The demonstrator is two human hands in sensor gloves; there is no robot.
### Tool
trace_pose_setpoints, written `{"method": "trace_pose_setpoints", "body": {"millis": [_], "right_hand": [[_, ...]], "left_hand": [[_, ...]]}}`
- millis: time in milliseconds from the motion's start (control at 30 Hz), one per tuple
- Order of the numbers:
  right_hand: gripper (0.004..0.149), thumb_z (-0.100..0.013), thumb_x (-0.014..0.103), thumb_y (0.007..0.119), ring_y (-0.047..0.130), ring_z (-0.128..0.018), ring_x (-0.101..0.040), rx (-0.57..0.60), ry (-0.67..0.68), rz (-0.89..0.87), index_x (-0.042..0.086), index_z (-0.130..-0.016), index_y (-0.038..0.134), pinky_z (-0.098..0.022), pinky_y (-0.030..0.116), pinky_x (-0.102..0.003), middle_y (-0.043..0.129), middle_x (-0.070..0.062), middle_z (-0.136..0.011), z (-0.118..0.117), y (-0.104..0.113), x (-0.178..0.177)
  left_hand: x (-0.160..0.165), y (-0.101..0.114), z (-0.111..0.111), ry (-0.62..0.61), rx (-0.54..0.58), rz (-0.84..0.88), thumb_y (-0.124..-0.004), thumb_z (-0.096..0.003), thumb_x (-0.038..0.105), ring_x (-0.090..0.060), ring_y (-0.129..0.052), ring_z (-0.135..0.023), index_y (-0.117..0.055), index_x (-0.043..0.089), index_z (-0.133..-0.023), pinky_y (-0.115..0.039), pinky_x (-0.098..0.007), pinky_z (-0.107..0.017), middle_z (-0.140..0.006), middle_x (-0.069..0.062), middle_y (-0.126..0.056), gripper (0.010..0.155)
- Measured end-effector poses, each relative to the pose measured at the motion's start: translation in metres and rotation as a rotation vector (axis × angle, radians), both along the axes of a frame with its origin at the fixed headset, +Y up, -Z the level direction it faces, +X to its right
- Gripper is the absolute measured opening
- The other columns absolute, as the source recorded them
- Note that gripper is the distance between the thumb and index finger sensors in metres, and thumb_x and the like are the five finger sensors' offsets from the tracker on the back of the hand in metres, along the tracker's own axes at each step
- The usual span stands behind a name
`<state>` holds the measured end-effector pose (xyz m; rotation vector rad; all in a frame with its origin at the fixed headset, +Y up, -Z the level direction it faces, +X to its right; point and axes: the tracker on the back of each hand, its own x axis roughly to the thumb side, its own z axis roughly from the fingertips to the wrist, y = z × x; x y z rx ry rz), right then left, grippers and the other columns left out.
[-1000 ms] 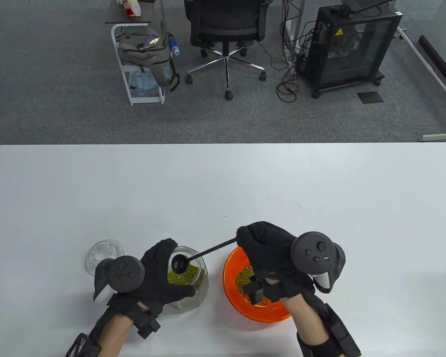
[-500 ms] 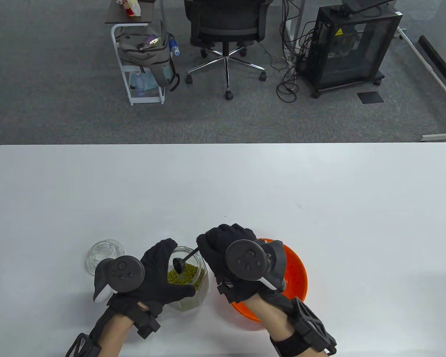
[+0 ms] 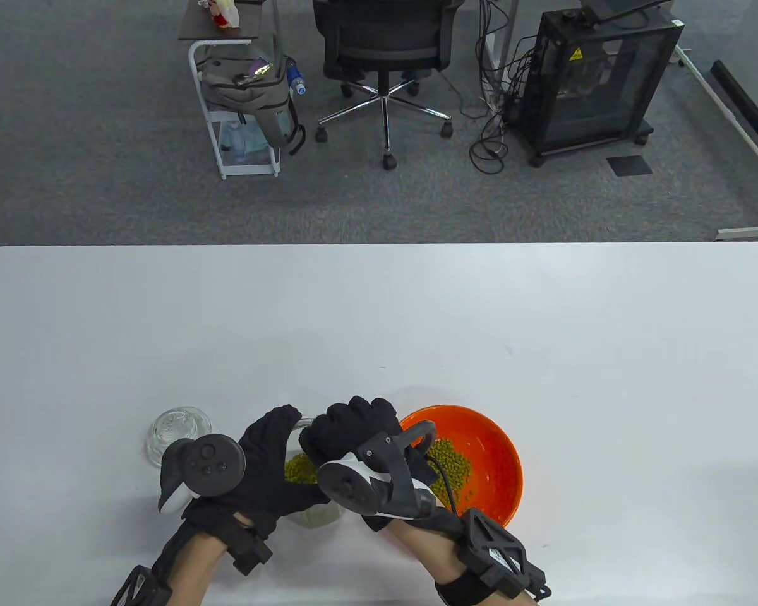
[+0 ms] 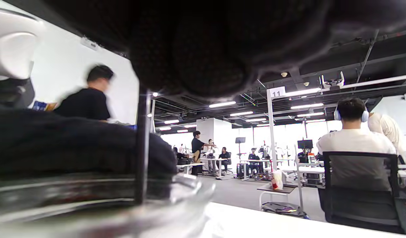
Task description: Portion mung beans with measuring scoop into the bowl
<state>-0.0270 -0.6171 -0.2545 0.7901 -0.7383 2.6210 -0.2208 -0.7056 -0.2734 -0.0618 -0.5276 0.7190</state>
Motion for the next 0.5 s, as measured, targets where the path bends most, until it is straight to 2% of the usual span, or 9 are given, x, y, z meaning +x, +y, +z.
{"method": "trace_pose_setpoints", "body": {"millis": [300, 500], "right_hand": [[0.043, -0.047, 0.043, 0.081, 0.099, -0.028, -0.027, -0.358, 0.015, -0.349, 0.006, -0.060, 0.100, -0.025, 0.086, -0.041, 0.104, -0.014, -0.047, -0.022, -0.023, 0.027], [0.043, -0.048, 0.042, 0.079, 0.098, -0.030, -0.027, -0.563, 0.047, -0.449, 0.006, -0.062, 0.098, -0.026, 0.086, -0.041, 0.103, -0.014, -0.049, -0.033, -0.034, 0.044]], "left_hand": [[0.000, 0.000, 0.000, -0.001, 0.001, -0.002, -0.090, -0.0381, 0.085, -0.060, -0.053, -0.103, -0.028, 0.001, -0.110, -0.054, -0.071, -0.073, -0.114, -0.031, -0.038, 0.126], [0.000, 0.000, 0.000, -0.001, 0.001, -0.003, -0.089, -0.0383, 0.085, -0.060, -0.053, -0.103, -0.028, 0.001, -0.110, -0.054, -0.071, -0.073, -0.114, -0.031, -0.038, 0.126]]}}
